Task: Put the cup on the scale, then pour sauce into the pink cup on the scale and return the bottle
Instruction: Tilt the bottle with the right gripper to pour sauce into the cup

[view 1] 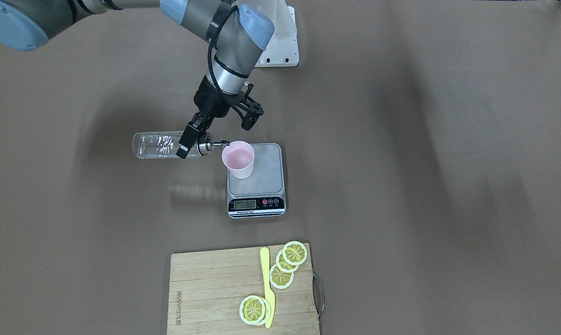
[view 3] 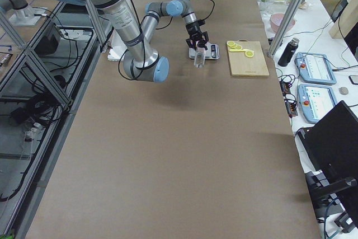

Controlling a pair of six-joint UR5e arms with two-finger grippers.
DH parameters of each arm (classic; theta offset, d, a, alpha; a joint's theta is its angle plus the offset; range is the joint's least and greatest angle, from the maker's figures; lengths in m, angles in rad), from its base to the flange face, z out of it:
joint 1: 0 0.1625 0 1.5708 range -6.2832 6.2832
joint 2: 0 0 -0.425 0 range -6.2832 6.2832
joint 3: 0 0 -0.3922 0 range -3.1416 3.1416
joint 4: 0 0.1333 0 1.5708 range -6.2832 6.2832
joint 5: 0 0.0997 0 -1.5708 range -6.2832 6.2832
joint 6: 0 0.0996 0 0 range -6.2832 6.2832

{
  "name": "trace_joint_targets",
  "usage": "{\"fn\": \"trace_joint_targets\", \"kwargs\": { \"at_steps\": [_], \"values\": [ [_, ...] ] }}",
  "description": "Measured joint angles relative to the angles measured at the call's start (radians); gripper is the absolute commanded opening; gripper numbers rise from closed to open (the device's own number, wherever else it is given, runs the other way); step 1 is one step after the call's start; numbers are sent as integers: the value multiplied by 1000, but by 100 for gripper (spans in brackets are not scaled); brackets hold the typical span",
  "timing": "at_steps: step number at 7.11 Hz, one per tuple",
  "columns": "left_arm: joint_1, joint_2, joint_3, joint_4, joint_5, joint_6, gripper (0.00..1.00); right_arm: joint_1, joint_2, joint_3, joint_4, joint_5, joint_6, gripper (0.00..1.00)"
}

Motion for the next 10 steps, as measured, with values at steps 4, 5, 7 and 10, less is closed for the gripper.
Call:
{"fn": "trace_joint_targets", "kwargs": {
  "at_steps": [4, 5, 7, 10],
  "values": [
    [1, -1, 3, 0, 1, -5, 99, -15, 67, -62, -82, -6, 0, 0],
    [1, -1, 5, 0, 1, -6, 99, -15, 70, -67, -91, -10, 0, 0],
    [3, -3, 10, 0, 5, -6, 99, -7, 70, -74, -103, -17, 0, 0],
    [5, -16, 32, 0, 8, -8, 99, 15, 72, -102, -111, -20, 0, 0]
  ]
}}
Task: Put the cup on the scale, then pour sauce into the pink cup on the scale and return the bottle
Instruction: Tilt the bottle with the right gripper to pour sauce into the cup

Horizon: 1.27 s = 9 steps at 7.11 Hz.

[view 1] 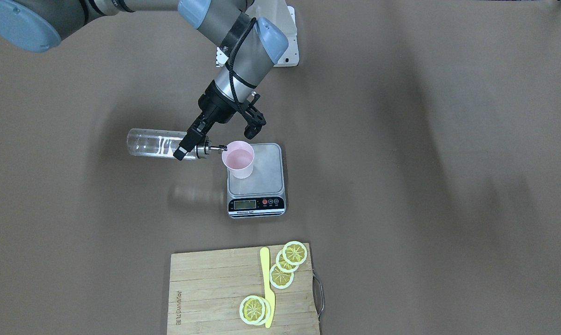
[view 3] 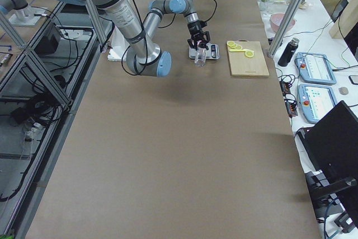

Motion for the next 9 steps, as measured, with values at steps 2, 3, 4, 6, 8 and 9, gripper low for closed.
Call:
{"fn": "trace_joint_targets", "kwargs": {
  "at_steps": [2, 3, 4, 6, 8, 9],
  "values": [
    [1, -7, 17, -1, 1, 0, 99, 3, 15, -41, -1, -3, 0, 0],
    [1, -14, 28, -1, 1, 0, 99, 4, 30, -69, -4, -4, 0, 0],
    [1, -17, 34, -1, 1, 0, 99, 4, 43, -90, -10, -4, 0, 0],
    [0, -18, 38, -2, 1, 0, 99, 3, 62, -104, -46, -3, 0, 0],
    [0, -18, 38, -2, 1, 0, 99, 1, 74, -103, -75, -3, 0, 0],
    [-1, -18, 38, -2, 1, 0, 98, -1, 74, -103, -82, -3, 1, 0]
  ]
}}
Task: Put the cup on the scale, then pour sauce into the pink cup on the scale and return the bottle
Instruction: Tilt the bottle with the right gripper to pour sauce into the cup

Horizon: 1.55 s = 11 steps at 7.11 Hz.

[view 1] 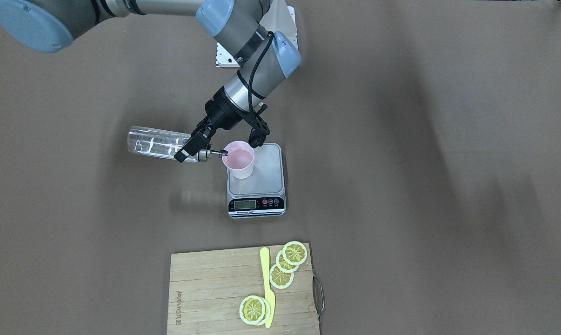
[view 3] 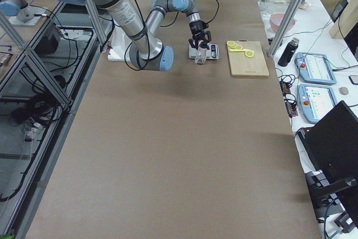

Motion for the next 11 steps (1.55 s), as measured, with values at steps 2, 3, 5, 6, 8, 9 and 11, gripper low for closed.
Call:
{"fn": "trace_joint_targets", "kwargs": {
  "at_steps": [2, 3, 5, 6, 8, 9, 11],
  "values": [
    [-1, 0, -5, 0, -1, 0, 99, -9, 5, 0, -33, 0, 0, 0],
    [-2, 0, -8, 0, -3, 0, 99, -14, 8, 0, -51, 0, 0, 0],
    [-1, 0, -10, 0, -4, 0, 99, -30, 10, -2, -77, 0, 6, 0],
    [-1, 0, -11, 0, -4, 0, 99, -36, 11, -2, -86, 0, 8, 0],
    [-1, -1, -12, 0, -4, -1, 99, -43, 11, -2, -99, -1, 10, 0],
    [-1, -1, -12, 0, -3, -2, 99, -45, 10, -2, -104, -3, 10, 0],
    [-1, -1, -12, 0, -3, -2, 99, -47, 10, -3, -113, -8, 10, 0]
  ]
}}
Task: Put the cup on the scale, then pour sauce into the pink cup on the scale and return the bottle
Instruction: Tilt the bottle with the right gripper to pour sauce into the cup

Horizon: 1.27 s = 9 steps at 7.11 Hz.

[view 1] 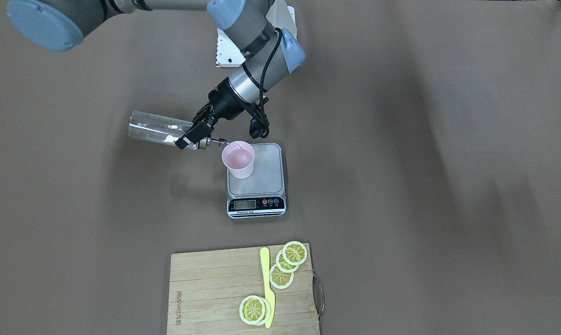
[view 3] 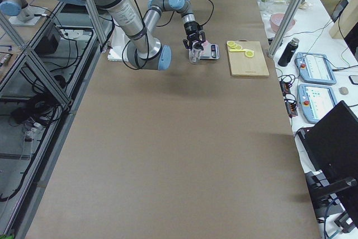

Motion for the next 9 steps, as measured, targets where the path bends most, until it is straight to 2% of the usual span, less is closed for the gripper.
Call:
{"fn": "trace_joint_targets", "kwargs": {
  "at_steps": [6, 9],
  "values": [
    [0, -2, -1, 0, -1, 0, 99, -1, -4, 14, -4, -21, 6, 0],
    [-1, -1, -4, 0, -2, 0, 99, 1, -35, 111, 23, -24, 39, 0]
  ]
}}
